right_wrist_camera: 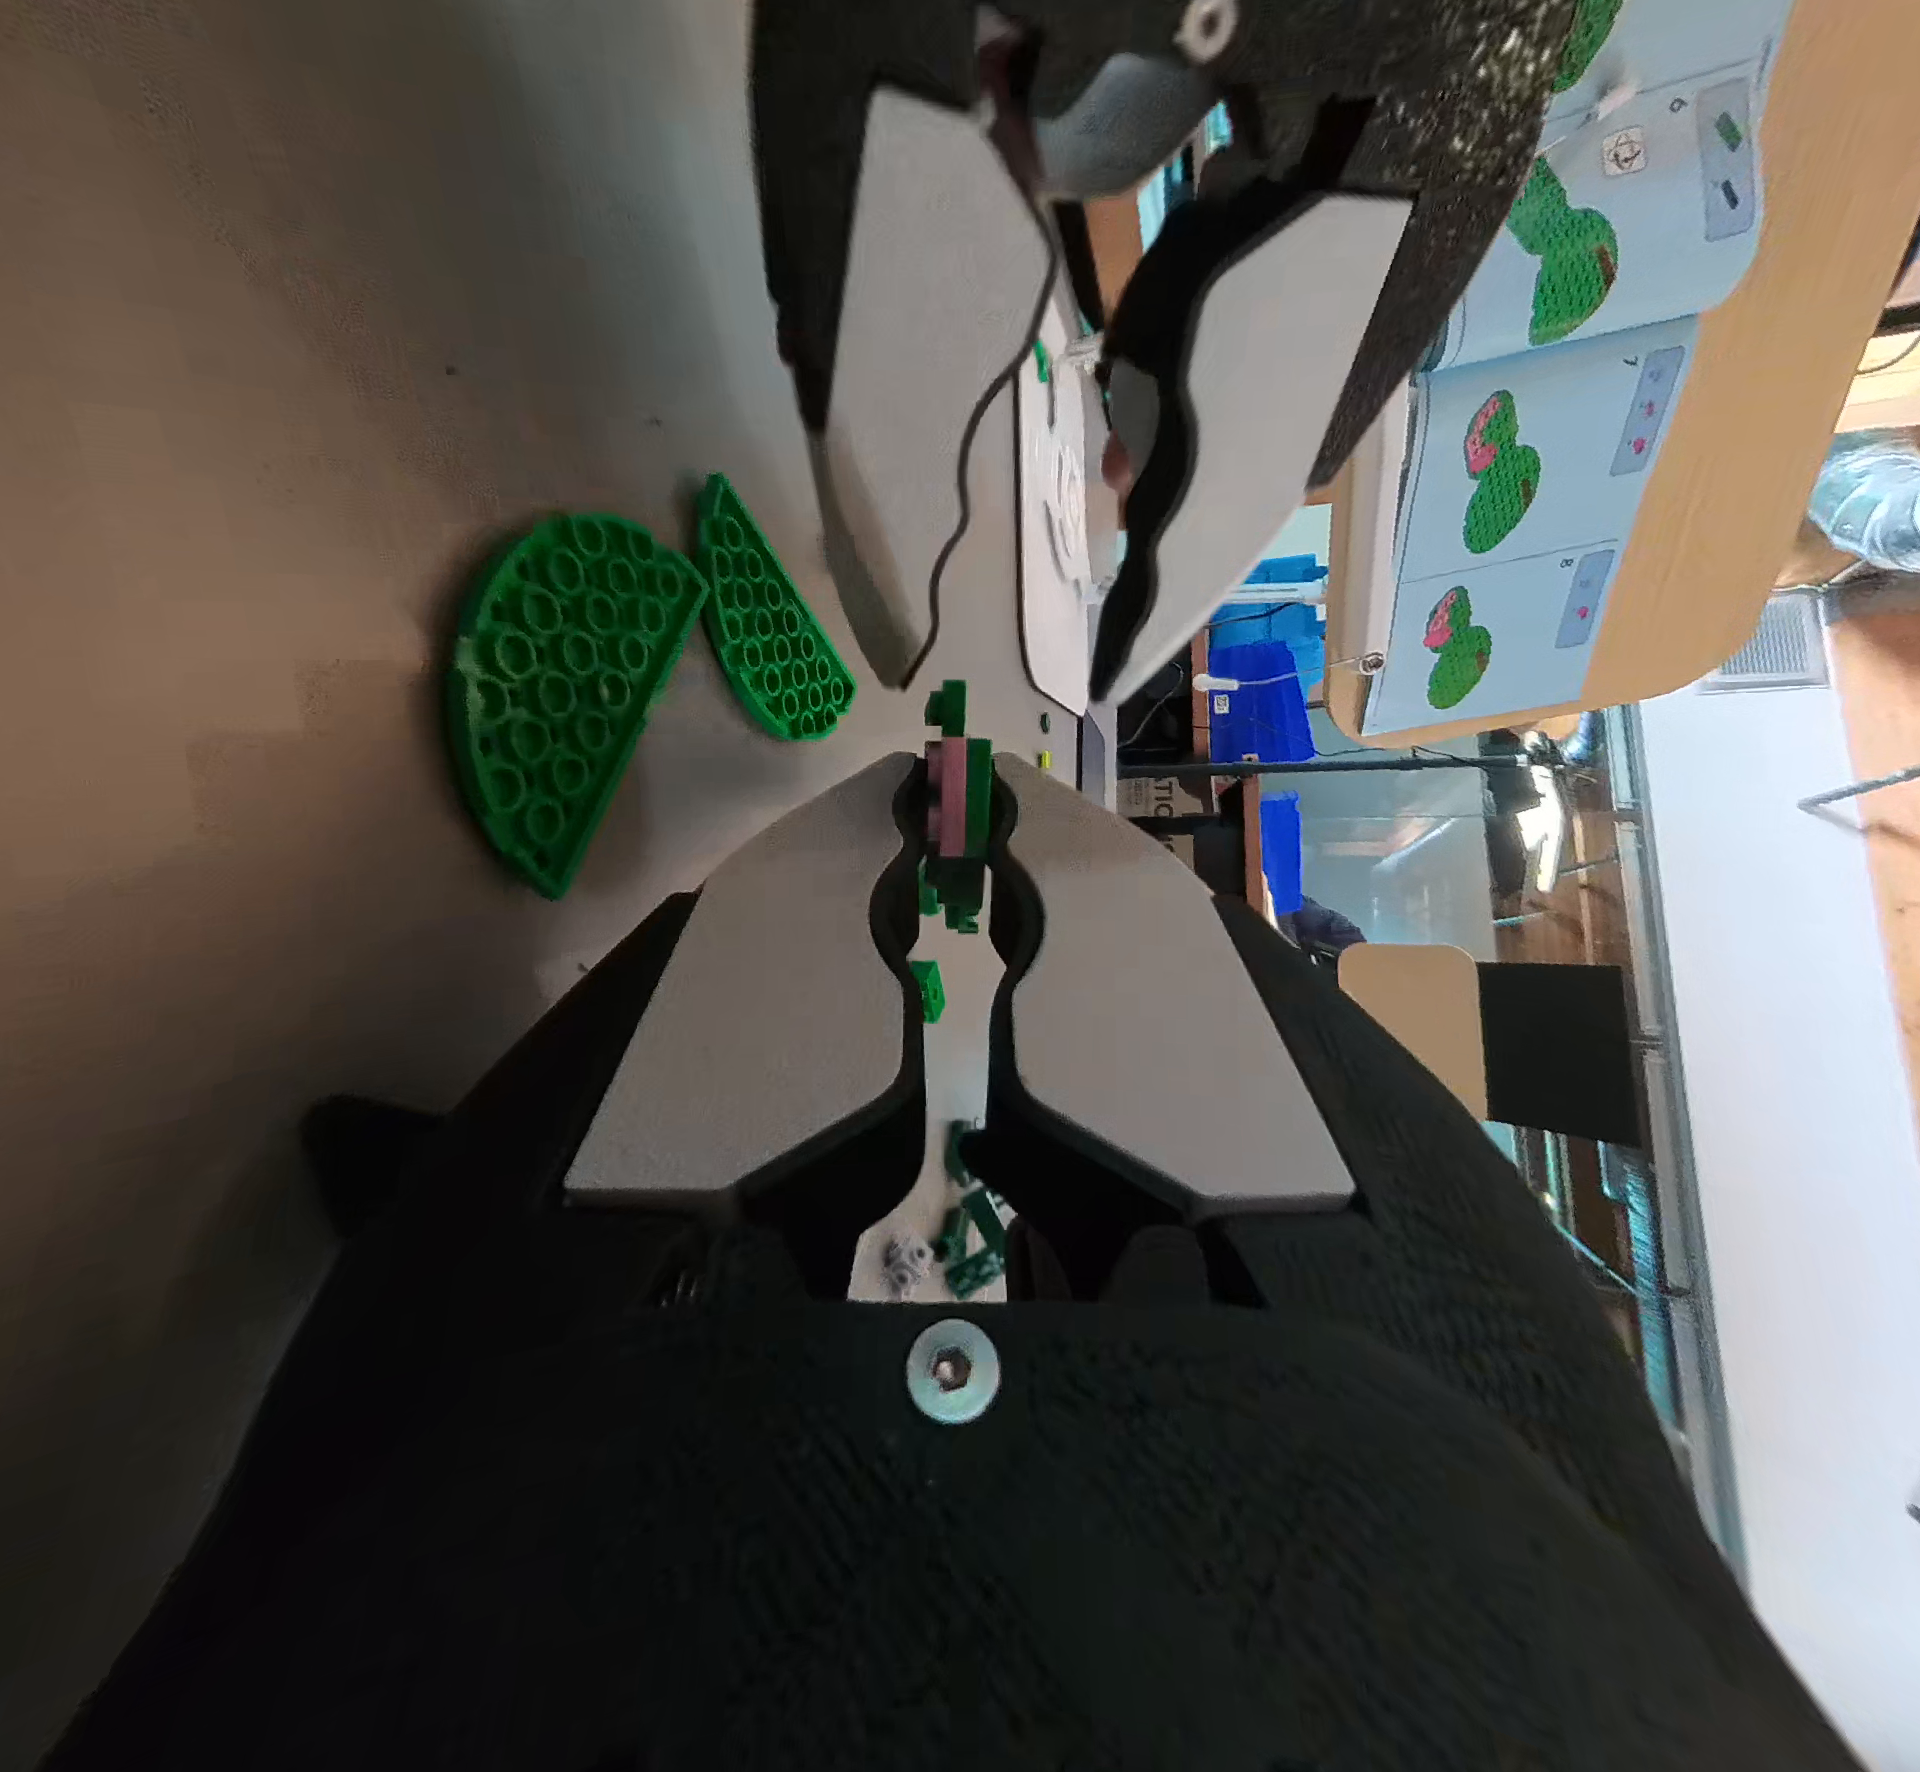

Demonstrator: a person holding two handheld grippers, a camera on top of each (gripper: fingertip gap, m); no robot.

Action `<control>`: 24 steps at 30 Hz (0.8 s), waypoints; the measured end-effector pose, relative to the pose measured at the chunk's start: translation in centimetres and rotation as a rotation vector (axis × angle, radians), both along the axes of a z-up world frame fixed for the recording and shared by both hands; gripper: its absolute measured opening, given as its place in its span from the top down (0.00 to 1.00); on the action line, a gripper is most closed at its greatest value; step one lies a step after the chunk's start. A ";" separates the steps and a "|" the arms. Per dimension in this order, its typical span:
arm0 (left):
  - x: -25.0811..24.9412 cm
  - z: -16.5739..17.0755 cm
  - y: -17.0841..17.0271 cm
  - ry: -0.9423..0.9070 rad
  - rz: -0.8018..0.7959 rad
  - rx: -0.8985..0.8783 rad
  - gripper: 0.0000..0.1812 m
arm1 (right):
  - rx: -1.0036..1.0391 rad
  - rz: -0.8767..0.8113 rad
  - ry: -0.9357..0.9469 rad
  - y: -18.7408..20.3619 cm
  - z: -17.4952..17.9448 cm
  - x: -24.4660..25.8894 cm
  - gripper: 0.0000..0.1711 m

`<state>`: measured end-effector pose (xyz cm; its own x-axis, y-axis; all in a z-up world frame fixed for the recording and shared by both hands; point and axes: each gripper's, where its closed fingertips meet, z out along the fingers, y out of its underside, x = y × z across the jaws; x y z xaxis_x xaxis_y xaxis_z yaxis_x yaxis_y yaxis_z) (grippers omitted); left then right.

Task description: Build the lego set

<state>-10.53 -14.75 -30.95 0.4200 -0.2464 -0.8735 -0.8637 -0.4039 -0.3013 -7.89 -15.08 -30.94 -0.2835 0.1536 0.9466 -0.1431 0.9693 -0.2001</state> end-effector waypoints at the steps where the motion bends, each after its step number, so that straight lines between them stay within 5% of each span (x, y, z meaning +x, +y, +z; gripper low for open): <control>1: 0.5 0.0 0.2 0.062 -0.013 -0.001 0.79 | -0.009 0.003 -0.001 -0.1 0.1 0.1 0.96; 6: 1.7 -0.7 0.8 0.132 -0.051 0.005 0.94 | -0.078 0.024 -0.026 -0.5 0.3 0.3 0.96; 15: 0.2 -0.5 0.1 0.017 -0.020 0.000 0.95 | -0.128 -0.068 -0.062 2.1 0.8 -0.4 0.83; 24: 1.2 -1.6 0.0 -0.035 -0.053 -0.069 0.95 | 0.040 -0.069 -0.075 1.3 -0.8 -0.1 0.96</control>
<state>-9.34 -14.79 -32.59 0.4345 -0.3281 -0.8388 -0.8740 -0.3786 -0.3046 -7.98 -13.81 -31.72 -0.3438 0.1383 0.9288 -0.0615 0.9837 -0.1692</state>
